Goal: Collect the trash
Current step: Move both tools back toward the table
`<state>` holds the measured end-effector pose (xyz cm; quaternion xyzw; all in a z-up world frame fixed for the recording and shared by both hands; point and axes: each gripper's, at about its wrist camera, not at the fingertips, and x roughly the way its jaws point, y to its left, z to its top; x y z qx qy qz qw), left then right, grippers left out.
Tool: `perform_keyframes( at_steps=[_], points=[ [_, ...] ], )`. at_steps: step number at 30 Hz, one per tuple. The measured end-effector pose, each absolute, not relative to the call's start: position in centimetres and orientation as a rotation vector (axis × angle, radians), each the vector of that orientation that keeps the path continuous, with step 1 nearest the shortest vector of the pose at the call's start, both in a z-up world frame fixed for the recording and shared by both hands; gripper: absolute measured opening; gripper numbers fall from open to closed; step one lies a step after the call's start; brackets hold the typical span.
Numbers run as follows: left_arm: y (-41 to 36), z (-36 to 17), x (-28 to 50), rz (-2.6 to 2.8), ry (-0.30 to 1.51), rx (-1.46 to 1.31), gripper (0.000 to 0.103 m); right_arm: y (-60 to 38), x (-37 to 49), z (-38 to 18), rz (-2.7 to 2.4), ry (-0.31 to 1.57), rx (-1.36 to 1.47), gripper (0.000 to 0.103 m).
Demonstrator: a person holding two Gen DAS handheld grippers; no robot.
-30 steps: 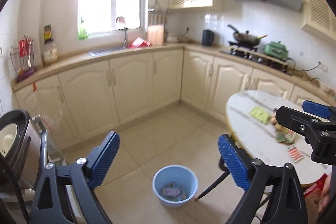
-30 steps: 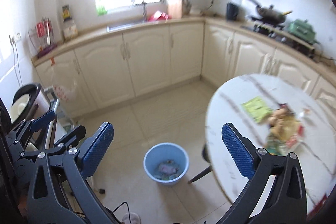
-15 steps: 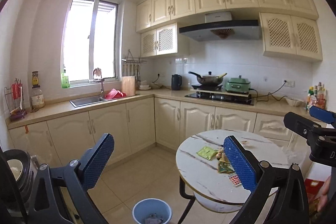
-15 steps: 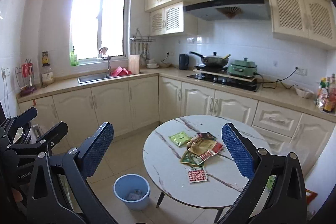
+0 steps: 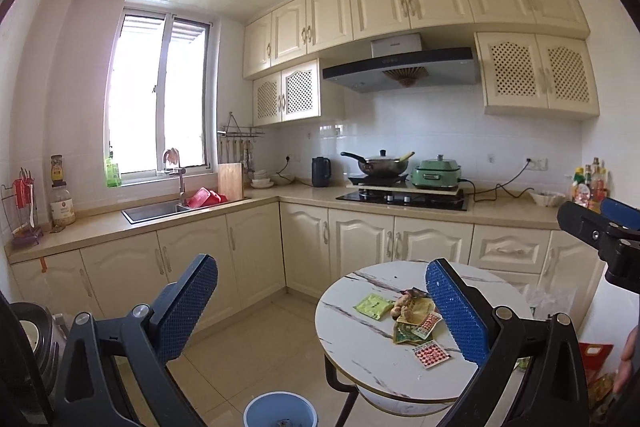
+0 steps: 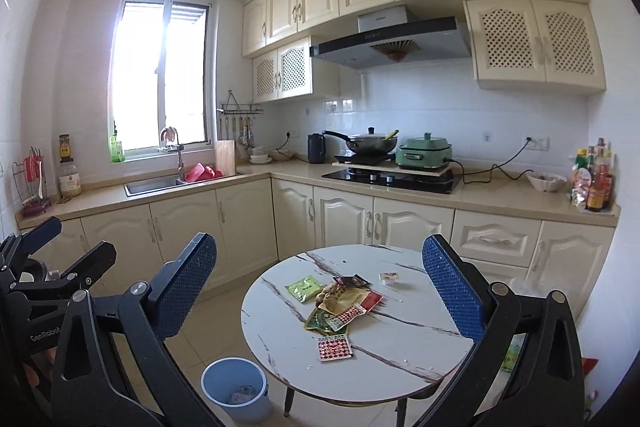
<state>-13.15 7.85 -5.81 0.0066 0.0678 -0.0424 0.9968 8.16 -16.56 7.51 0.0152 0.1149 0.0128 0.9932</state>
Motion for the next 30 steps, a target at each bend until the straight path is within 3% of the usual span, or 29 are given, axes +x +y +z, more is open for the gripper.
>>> perform_keyframes(
  at_steps=[11,22,30],
  points=[
    [5.2,-6.2,-4.1,-0.112,0.276,0.029,0.102,-20.7,13.4,2.0,-0.037,0.367,0.078,0.103],
    [-1.9,-8.8,12.9,-0.248,0.542,0.032,0.102,-27.3,23.3,-8.1,-0.087,0.602,0.128,0.103],
    [-7.9,-12.0,26.4,-0.324,0.689,0.095,0.100,-31.1,32.2,-12.5,-0.106,0.708,0.100,0.103]
  ],
)
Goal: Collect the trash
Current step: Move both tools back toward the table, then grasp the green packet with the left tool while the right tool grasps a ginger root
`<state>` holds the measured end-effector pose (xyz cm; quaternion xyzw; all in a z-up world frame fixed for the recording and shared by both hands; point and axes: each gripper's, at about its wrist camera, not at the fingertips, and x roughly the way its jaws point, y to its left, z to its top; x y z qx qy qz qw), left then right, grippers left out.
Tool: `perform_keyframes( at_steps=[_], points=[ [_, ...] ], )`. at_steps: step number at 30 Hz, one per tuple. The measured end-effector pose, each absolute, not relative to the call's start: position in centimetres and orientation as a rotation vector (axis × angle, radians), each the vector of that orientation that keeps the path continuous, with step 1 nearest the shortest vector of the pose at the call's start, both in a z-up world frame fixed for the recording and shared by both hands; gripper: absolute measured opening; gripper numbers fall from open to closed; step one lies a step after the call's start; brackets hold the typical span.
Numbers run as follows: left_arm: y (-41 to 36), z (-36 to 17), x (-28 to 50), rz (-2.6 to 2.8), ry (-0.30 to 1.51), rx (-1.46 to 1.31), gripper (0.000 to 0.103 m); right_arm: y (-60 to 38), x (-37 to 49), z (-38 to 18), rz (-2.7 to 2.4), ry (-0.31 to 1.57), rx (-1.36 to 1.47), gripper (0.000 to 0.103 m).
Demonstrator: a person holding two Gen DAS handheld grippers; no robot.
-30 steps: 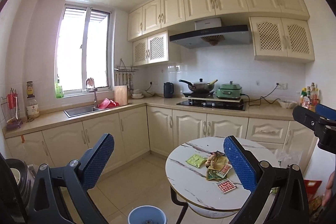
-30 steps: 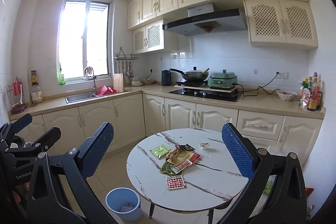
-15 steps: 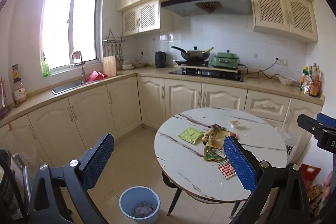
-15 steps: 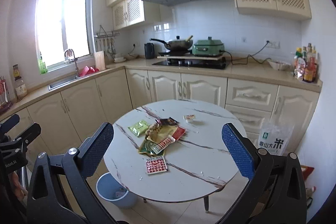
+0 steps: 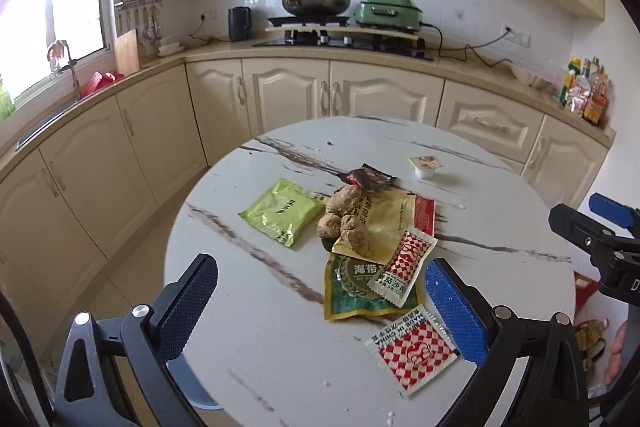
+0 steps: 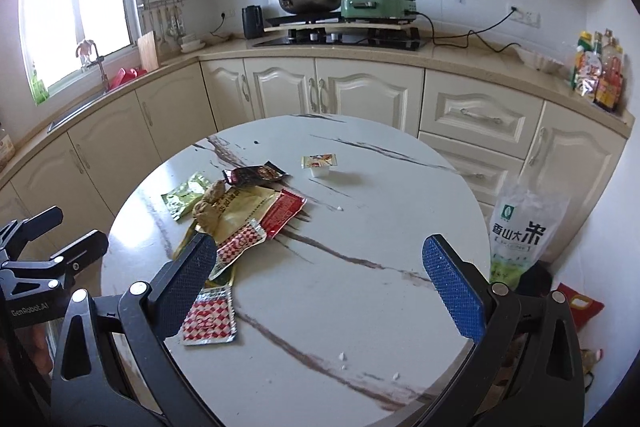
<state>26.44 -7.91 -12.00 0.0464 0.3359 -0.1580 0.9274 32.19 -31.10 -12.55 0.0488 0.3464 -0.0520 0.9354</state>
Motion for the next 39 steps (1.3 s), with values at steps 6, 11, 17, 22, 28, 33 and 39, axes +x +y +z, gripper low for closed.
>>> perform_keyframes(
  at_steps=[6,11,17,22,28,33,39],
  points=[
    [-8.2,-14.1,34.8,-0.327,0.762,0.072,0.094,-32.0,38.3,-15.1,-0.079,0.782,0.079,0.103],
    [-4.8,-14.8,37.9,-0.221,0.762,0.052,0.095,-28.2,42.0,-17.3,0.069,0.841,0.043,0.103],
    [-2.4,-15.1,40.1,-0.153,0.755,0.054,0.096,-22.8,45.0,-19.9,0.219,0.896,-0.030,0.085],
    [-2.9,-16.6,40.6,-0.176,0.775,0.060,0.096,-20.3,45.8,-21.5,0.280,0.942,-0.086,0.069],
    [-2.4,-17.4,41.8,-0.243,0.808,0.042,0.096,-20.6,45.4,-21.3,0.303,0.952,-0.100,0.026],
    [-3.2,-17.7,43.8,-0.307,0.801,0.095,0.096,-22.8,45.1,-20.6,0.267,0.939,-0.074,0.025],
    [-5.4,-19.7,47.8,-0.364,0.840,0.189,0.096,-25.3,45.1,-19.8,0.235,0.921,-0.018,0.025]
  ],
)
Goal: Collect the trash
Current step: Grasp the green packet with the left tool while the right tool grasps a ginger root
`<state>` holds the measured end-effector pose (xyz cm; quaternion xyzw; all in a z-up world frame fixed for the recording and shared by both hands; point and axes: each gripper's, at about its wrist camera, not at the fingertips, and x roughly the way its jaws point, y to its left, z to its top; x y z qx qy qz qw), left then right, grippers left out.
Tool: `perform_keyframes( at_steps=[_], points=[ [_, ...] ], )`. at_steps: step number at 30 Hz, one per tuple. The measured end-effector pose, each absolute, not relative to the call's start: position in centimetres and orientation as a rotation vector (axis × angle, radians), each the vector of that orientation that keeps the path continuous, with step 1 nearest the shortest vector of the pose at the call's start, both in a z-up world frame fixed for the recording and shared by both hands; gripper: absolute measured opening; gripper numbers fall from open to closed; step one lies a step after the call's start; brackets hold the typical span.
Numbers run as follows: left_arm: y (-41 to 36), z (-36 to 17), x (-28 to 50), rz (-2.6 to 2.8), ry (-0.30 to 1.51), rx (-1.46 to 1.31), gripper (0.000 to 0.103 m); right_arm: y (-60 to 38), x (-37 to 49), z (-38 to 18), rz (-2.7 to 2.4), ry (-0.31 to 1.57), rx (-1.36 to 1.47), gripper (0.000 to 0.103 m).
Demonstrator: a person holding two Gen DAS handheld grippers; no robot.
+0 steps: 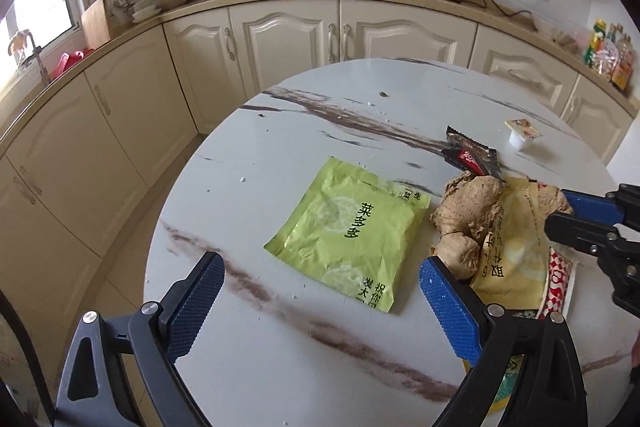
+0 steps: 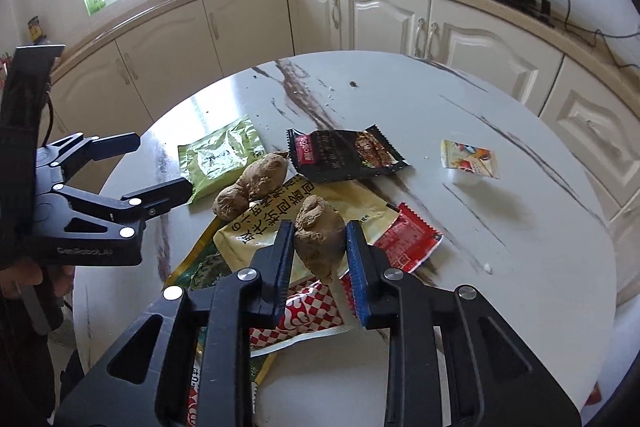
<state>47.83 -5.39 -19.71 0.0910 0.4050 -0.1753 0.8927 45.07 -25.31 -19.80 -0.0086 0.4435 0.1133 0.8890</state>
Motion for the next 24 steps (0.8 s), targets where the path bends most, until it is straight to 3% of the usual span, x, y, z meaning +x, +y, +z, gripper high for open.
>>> perform_keyframes(
  at_steps=[6,9,11,12,14,16,24],
  points=[
    [-6.3,-21.1,50.7,-0.420,0.887,0.183,0.088,-26.1,45.2,-19.6,0.235,0.919,0.010,0.025],
    [-6.8,-21.0,51.0,-0.461,0.866,0.201,0.068,-26.0,45.2,-19.6,0.231,0.917,0.019,0.025],
    [-7.2,-21.1,51.0,-0.504,0.854,0.207,0.049,-25.9,45.3,-19.6,0.232,0.918,0.023,0.025],
    [-7.3,-21.1,51.0,-0.520,0.848,0.203,0.029,-25.9,45.4,-19.7,0.232,0.921,0.026,0.025],
    [-7.5,-21.2,51.2,-0.538,0.851,0.192,0.021,-25.8,45.4,-20.0,0.230,0.926,0.034,0.025],
    [-7.4,-21.4,51.3,-0.542,0.855,0.184,0.007,-25.8,45.3,-20.1,0.228,0.931,0.034,0.025],
    [-4.5,-20.3,48.8,-0.576,0.843,0.111,0.005,-24.8,44.1,-18.9,0.221,0.912,0.034,0.025]
  ],
)
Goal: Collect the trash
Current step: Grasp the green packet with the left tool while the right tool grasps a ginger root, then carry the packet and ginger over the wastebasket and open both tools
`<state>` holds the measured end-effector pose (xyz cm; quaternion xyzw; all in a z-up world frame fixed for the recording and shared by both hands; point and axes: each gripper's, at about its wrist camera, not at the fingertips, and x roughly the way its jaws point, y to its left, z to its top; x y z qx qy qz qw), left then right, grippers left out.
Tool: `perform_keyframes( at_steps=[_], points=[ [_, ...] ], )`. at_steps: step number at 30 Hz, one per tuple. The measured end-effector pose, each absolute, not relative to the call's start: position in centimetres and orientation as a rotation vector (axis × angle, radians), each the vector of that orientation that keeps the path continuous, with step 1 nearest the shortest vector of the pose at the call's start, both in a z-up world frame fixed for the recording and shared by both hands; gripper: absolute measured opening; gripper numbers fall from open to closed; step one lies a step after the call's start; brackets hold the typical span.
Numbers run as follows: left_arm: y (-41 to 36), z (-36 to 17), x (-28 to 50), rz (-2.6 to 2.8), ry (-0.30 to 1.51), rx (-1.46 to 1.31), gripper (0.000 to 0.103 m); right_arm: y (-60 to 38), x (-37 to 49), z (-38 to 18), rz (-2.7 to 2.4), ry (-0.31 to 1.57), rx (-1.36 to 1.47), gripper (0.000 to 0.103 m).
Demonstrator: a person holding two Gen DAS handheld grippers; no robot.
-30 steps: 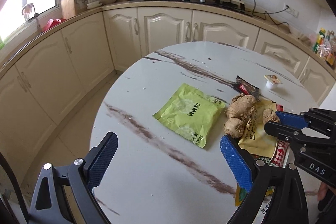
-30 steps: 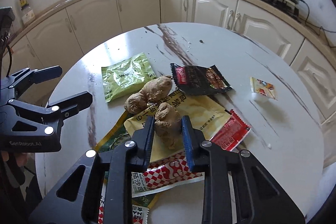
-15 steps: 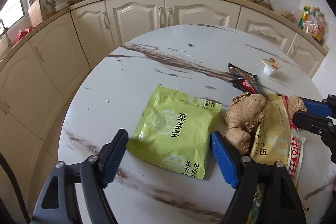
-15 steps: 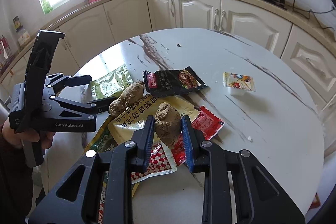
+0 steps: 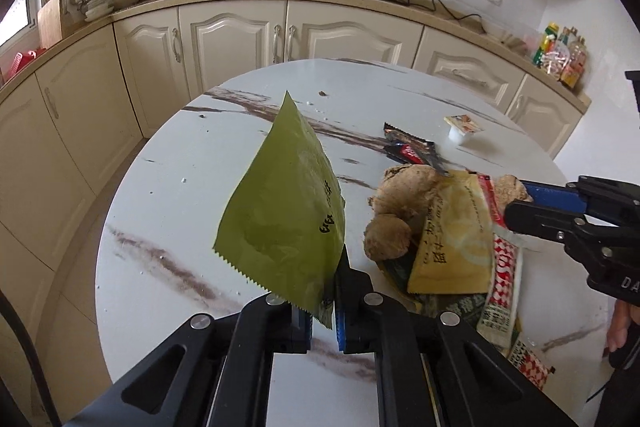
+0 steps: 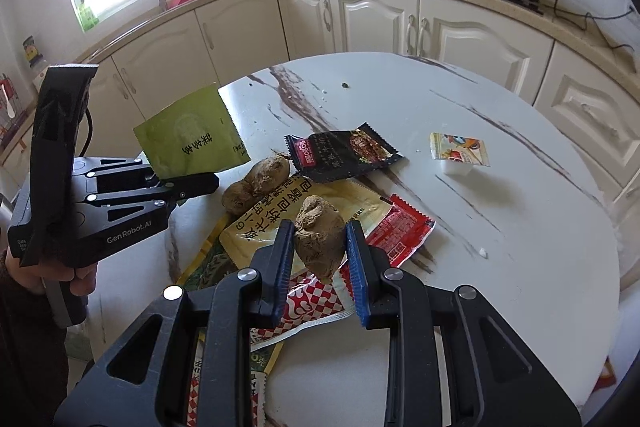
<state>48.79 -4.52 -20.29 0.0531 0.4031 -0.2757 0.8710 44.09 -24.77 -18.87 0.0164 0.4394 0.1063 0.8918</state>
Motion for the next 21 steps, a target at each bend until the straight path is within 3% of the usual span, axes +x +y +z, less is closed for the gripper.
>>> perform_keyframes(
  at_steps=[10,21],
  points=[
    [6.2,-16.0,39.2,-0.520,0.745,0.048,0.005,-18.0,41.2,-15.2,0.309,0.857,0.004,0.025],
    [21.7,-17.5,29.3,-0.333,0.776,-0.034,0.005,-1.2,38.9,-16.4,0.552,0.874,-0.051,0.025]
  ],
)
